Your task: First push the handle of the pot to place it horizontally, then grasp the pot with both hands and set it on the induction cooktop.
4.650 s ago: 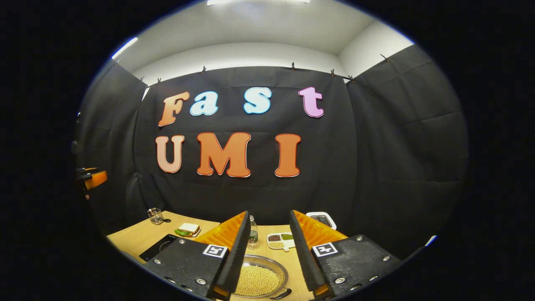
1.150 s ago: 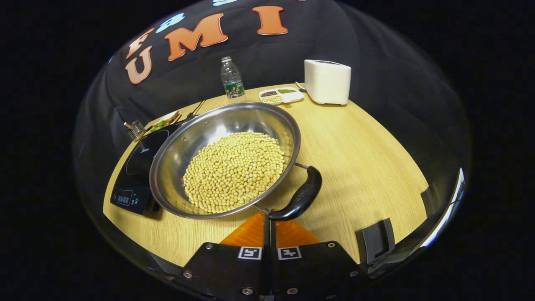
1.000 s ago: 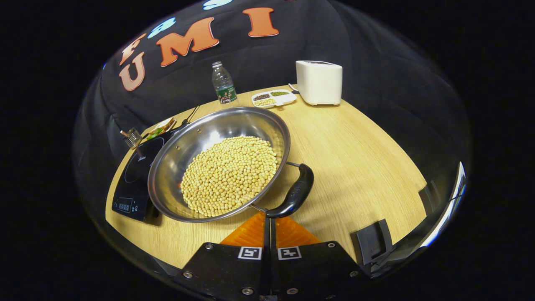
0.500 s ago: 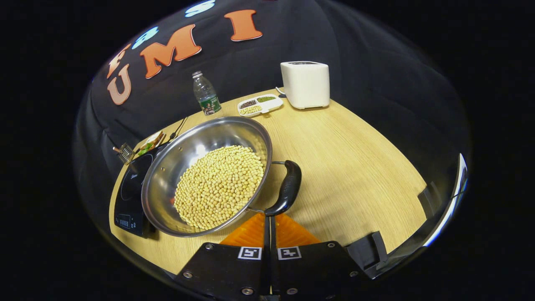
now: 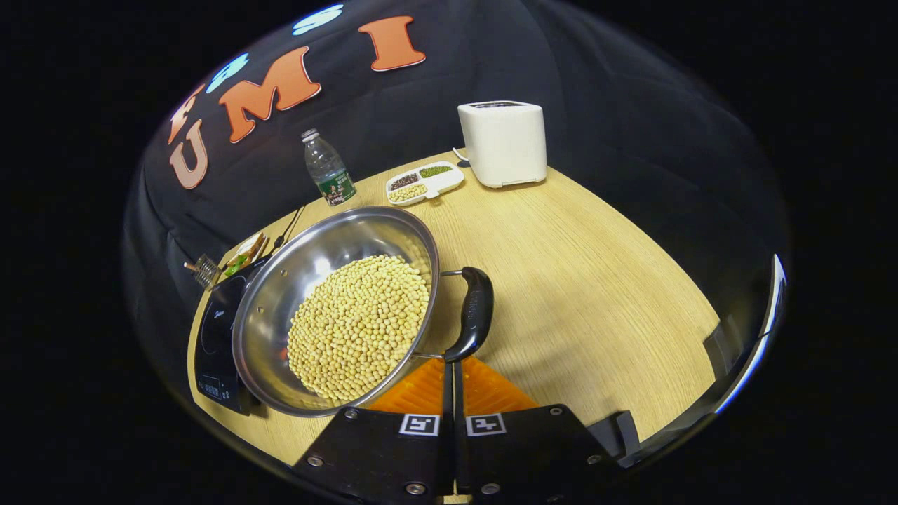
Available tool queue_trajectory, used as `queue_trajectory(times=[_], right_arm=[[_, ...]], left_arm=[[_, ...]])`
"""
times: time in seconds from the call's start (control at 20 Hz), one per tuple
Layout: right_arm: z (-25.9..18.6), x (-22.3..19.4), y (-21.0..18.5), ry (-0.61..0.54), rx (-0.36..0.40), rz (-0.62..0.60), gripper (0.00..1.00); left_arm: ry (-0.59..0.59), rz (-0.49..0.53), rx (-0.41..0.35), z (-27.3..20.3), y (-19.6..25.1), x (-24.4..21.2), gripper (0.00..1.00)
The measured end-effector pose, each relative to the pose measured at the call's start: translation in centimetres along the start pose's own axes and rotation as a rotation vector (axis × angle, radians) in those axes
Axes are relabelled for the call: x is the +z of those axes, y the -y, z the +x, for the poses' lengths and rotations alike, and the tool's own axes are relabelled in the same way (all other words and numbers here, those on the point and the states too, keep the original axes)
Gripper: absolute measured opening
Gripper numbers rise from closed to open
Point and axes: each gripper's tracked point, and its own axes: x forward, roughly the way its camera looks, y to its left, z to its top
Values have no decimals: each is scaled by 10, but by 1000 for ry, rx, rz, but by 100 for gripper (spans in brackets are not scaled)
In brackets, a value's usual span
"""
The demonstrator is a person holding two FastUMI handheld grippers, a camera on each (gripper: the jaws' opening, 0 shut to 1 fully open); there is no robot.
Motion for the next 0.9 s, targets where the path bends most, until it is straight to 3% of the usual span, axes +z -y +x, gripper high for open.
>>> queue_trajectory(times=[0.9], right_arm=[[22, 32, 16, 14, -36, 32, 0]], left_arm=[[-16, 10, -7, 13, 13, -5, 100]])
